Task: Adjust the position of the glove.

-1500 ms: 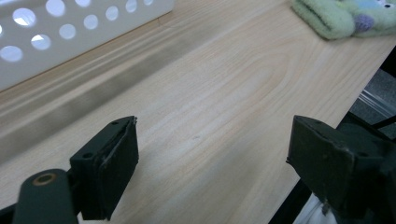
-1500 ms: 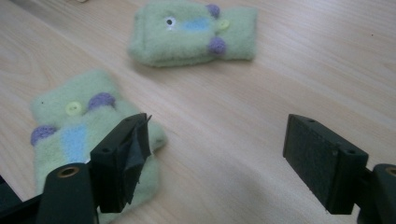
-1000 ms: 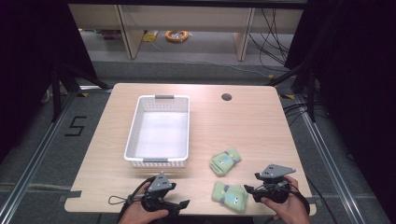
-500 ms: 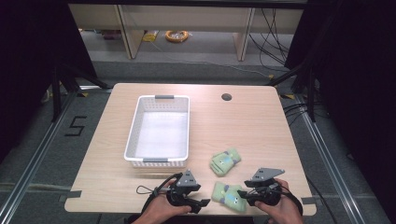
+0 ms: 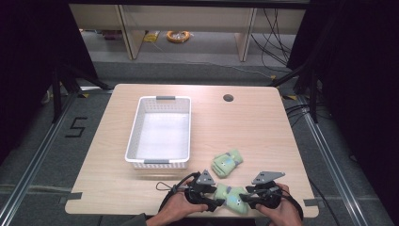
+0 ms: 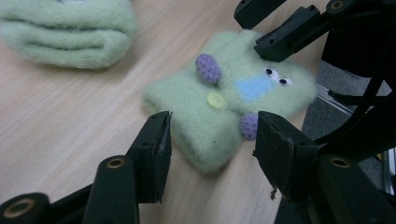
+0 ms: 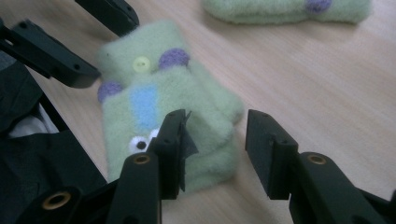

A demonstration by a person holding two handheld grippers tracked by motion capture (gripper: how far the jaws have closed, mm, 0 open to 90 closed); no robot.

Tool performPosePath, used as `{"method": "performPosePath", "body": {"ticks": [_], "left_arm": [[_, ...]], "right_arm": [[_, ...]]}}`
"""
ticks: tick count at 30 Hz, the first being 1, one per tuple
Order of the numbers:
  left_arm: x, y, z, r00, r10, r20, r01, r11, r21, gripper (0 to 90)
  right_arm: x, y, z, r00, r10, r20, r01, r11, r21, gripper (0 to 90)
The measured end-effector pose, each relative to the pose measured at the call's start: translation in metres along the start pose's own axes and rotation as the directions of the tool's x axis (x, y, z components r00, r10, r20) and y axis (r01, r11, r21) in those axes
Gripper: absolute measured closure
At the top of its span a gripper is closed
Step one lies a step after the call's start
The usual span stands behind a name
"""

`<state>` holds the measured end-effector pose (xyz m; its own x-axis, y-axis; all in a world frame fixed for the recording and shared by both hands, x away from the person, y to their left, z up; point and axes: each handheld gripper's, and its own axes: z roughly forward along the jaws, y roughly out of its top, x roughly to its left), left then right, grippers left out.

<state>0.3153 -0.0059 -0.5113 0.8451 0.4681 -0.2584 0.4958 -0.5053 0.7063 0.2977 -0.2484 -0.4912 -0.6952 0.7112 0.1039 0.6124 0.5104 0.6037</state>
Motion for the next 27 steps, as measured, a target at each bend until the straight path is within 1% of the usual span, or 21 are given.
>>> {"method": "performPosePath", "body": {"ticks": [1,2,3,5,6,7,8,9,10,11,12,13,15,17,19,21,22,23,24,25,27], "left_arm": [[0.000,0.000,0.000,1.0000,0.000,0.000,0.000,1.0000,0.000,48.3],[0.001,0.001,0.001,0.9994,0.030,-0.018,-0.030,0.9996,0.003,51.5],[0.000,0.002,0.001,0.9989,0.035,-0.030,-0.035,0.9994,0.008,54.5],[-0.001,0.001,0.001,0.9983,0.043,-0.040,-0.042,0.9991,0.006,58.4],[-0.002,0.001,0.000,0.9983,0.044,-0.037,-0.044,0.9990,-0.003,61.6],[-0.002,0.001,0.000,0.9983,0.044,-0.037,-0.044,0.9990,-0.003,65.8],[-0.003,0.001,-0.003,0.9981,0.049,-0.038,-0.050,0.9985,-0.022,71.5],[-0.003,0.001,-0.004,0.9982,0.047,-0.038,-0.049,0.9983,-0.031,75.7],[-0.003,0.000,-0.005,0.9985,0.038,-0.040,-0.040,0.9984,-0.039,78.0],[-0.002,0.000,-0.008,0.9976,0.057,-0.039,-0.058,0.9977,-0.035,79.3],[-0.002,0.000,-0.008,0.9976,0.057,-0.039,-0.058,0.9977,-0.035,80.0],[-0.001,-0.002,-0.012,0.9973,0.059,-0.044,-0.061,0.9979,-0.024,80.8],[0.000,-0.005,-0.016,0.9992,0.022,-0.033,-0.023,0.9991,-0.037,81.6],[0.003,-0.007,-0.019,0.9987,0.033,-0.038,-0.034,0.9989,-0.033,81.8],[0.006,-0.011,-0.026,0.9989,0.004,-0.048,-0.006,0.9987,-0.050,81.8],[0.007,-0.012,-0.028,0.9987,-0.005,-0.050,0.003,0.9987,-0.050,81.8],[0.012,-0.014,-0.033,0.9985,-0.005,-0.055,0.002,0.9986,-0.053,81.8],[0.014,-0.015,-0.034,0.9983,-0.016,-0.056,0.013,0.9982,-0.059,81.8],[0.016,-0.016,-0.036,0.9979,-0.028,-0.058,0.025,0.9981,-0.057,81.8],[0.018,-0.017,-0.036,0.9979,-0.033,-0.056,0.030,0.9979,-0.057,81.7],[0.019,-0.018,-0.036,0.9971,-0.040,-0.065,0.037,0.9979,-0.054,81.3]], "right_arm": [[-0.001,-0.001,0.001,1.0000,0.006,-0.007,-0.006,1.000,-0.001,62.0],[-0.001,-0.001,0.001,0.9998,0.010,-0.015,-0.010,1.000,0.005,64.9],[0.000,-0.001,0.000,0.9990,0.032,-0.032,-0.032,0.999,0.013,66.3],[0.000,-0.001,0.001,0.9996,0.009,-0.028,-0.009,1.000,0.017,70.0],[0.000,0.000,-0.001,0.9988,0.025,-0.041,-0.025,0.999,0.023,72.6],[-0.001,0.000,0.002,0.9996,-0.009,-0.026,0.009,1.000,-0.005,74.9],[0.000,0.001,0.001,0.9994,0.005,-0.035,-0.005,1.000,0.001,77.3],[0.000,0.002,0.002,0.9995,-0.021,-0.022,0.021,1.000,-0.009,78.7],[0.001,0.003,0.002,0.9994,-0.026,-0.024,0.026,1.000,-0.005,79.6],[0.002,0.005,0.002,0.9991,-0.035,-0.025,0.034,0.999,-0.009,80.4],[0.002,0.005,0.002,0.9991,-0.035,-0.025,0.034,0.999,-0.009,80.4],[0.003,0.009,0.003,0.9979,-0.057,-0.032,0.057,0.998,-0.005,81.1],[0.004,0.015,0.004,0.9962,-0.068,-0.054,0.068,0.998,0.008,81.4],[0.003,0.023,0.007,0.9947,-0.083,-0.060,0.083,0.996,-0.010,81.5],[0.003,0.030,0.010,0.9914,-0.115,-0.063,0.114,0.993,-0.022,81.6],[0.005,0.035,0.011,0.9922,-0.102,-0.072,0.102,0.995,-0.006,81.6],[0.007,0.042,0.017,0.9889,-0.131,-0.069,0.130,0.991,-0.021,81.6],[0.008,0.045,0.017,0.9888,-0.129,-0.074,0.129,0.992,-0.003,81.6],[0.008,0.047,0.020,0.9872,-0.141,-0.075,0.141,0.990,-0.003,81.6],[0.011,0.048,0.021,0.9900,-0.111,-0.087,0.112,0.994,-0.001,81.6],[0.009,0.051,0.025,0.9891,-0.133,-0.062,0.133,0.991,-0.003,81.5]]}}
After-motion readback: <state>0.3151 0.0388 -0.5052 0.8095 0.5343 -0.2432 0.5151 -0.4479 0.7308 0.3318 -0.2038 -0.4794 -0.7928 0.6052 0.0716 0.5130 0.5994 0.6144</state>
